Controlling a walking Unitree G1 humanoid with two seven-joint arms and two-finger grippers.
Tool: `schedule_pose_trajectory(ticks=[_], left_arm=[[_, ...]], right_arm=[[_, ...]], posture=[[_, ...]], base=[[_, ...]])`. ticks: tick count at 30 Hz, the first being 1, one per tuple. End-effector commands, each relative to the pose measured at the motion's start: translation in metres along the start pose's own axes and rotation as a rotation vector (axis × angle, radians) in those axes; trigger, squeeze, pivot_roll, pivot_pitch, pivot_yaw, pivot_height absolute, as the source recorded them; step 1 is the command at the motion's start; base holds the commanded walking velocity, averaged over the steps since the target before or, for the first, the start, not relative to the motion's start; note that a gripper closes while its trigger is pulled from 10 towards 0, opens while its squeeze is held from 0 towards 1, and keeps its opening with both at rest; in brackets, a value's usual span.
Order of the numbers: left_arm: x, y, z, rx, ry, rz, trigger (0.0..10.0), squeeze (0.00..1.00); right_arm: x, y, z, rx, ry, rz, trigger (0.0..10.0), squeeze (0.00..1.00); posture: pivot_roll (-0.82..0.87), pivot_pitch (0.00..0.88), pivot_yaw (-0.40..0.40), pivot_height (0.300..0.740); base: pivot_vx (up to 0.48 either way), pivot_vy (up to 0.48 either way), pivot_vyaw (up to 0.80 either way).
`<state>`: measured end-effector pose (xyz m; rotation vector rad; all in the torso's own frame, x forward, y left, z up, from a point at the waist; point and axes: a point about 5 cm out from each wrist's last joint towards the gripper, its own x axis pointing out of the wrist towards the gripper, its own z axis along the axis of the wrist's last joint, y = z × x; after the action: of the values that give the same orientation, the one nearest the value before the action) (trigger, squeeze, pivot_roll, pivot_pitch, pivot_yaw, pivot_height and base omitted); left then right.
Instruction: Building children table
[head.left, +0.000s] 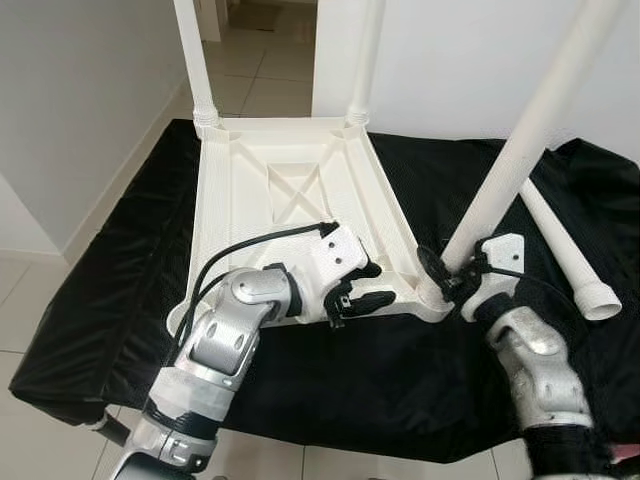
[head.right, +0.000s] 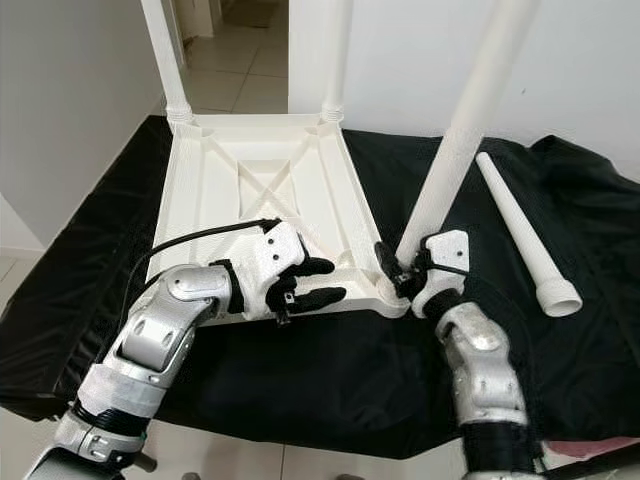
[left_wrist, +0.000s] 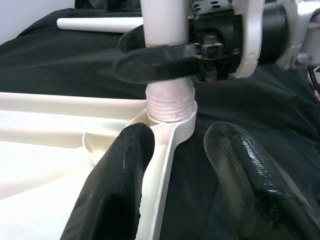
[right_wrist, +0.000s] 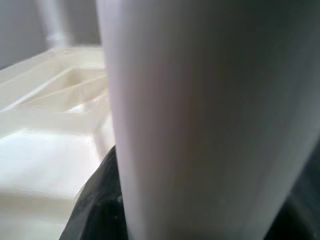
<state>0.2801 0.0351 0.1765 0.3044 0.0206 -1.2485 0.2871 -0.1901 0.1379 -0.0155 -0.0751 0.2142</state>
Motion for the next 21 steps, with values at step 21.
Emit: schedule_pose_trajectory(ticks=[21], left_arm=[[0.001,0.005,0.002,0.003,-0.009,0.075,10.0,0.00]], right_arm=[[-0.005,0.040,-0.005,0.156,0.038,-0.393,10.0,0.00]], posture=[[-0.05,0.000,-0.043,0.740]], base=[[0.000,0.000,0.00]])
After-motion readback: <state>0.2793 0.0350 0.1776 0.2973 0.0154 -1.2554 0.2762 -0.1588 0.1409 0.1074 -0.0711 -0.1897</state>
